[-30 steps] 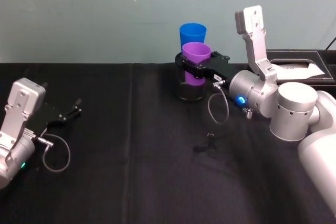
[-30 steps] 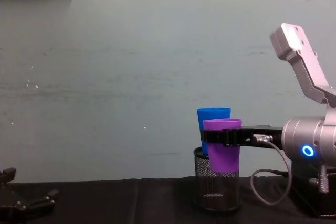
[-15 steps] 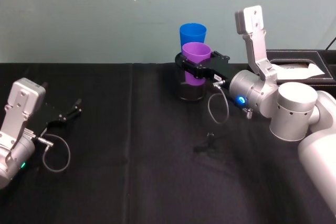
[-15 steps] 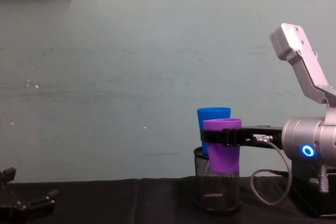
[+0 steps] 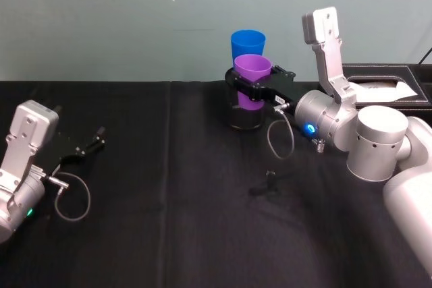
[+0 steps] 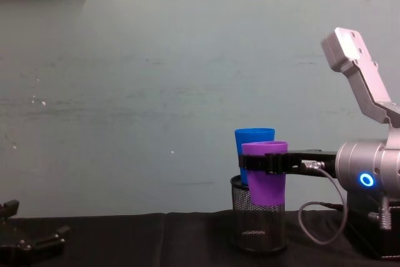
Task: Pick up one cup with a gripper and tap it against the other cup.
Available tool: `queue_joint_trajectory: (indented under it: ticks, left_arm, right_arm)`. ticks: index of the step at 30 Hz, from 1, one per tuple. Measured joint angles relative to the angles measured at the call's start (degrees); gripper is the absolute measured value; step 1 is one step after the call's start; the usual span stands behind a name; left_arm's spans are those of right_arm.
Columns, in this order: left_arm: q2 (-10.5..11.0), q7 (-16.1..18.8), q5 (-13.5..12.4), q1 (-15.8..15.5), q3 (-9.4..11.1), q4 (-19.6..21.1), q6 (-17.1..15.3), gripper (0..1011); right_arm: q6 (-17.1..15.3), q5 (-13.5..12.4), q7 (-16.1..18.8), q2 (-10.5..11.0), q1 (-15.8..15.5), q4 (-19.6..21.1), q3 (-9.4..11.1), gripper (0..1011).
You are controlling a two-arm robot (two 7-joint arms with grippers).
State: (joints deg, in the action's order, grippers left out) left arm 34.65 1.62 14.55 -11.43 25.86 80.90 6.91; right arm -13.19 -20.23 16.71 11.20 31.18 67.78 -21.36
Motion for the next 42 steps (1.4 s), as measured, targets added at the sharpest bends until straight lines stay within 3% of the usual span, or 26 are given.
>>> queue_joint_trajectory:
  ticks: [42]
  left_arm:
    - [0.0,0.0,0.0,0.0,0.0,0.0,0.0,1000]
  right_arm:
    - [0.0,0.0,0.0,0.0,0.0,0.0,0.0,719]
